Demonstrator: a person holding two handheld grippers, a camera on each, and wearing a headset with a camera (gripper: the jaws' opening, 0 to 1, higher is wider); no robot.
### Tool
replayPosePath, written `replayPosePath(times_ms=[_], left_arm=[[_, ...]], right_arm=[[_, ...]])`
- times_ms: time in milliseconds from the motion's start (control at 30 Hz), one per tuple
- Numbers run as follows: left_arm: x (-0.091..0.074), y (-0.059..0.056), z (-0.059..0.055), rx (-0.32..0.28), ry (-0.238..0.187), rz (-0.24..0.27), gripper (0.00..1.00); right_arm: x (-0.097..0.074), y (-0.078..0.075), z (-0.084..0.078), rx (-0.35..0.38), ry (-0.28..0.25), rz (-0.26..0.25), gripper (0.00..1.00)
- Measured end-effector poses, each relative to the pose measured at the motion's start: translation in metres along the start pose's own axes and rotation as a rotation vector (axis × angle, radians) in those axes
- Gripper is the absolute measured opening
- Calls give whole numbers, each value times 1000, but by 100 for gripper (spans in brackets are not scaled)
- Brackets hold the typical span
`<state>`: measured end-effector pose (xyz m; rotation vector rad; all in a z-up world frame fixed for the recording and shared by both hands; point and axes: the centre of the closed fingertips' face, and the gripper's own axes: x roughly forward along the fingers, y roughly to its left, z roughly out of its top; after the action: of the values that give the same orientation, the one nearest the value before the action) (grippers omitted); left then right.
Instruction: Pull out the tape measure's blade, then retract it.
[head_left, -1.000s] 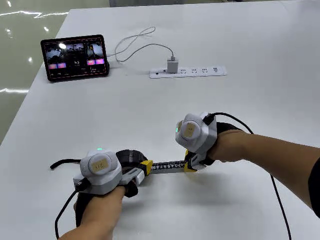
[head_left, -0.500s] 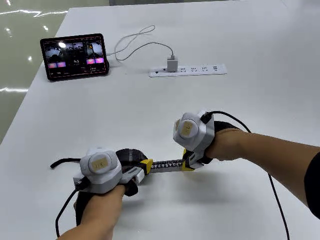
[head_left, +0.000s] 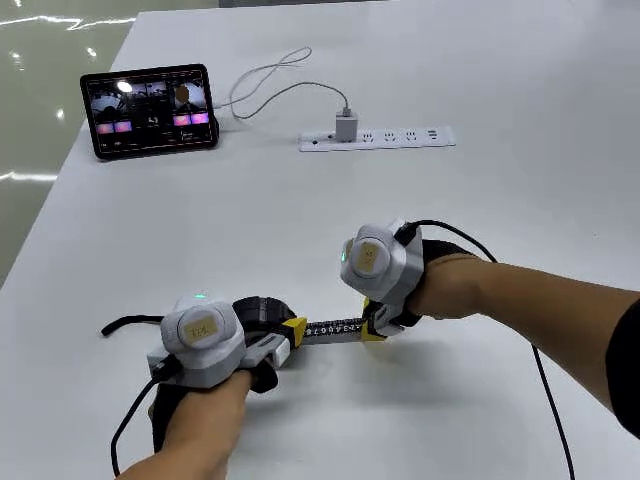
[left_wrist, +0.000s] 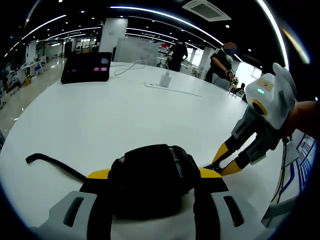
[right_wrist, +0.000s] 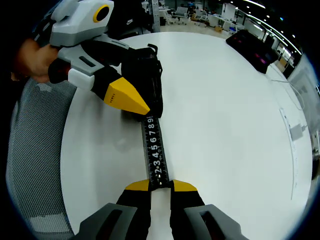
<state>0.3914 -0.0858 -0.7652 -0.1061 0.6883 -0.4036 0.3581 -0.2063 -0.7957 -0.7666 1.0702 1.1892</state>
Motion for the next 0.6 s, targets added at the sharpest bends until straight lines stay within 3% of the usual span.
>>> replayPosePath(times_ms=[600], left_arm=[[0, 0, 0, -2, 4, -8, 61]], right_arm=[[1, 1, 5, 6, 3, 5, 10]])
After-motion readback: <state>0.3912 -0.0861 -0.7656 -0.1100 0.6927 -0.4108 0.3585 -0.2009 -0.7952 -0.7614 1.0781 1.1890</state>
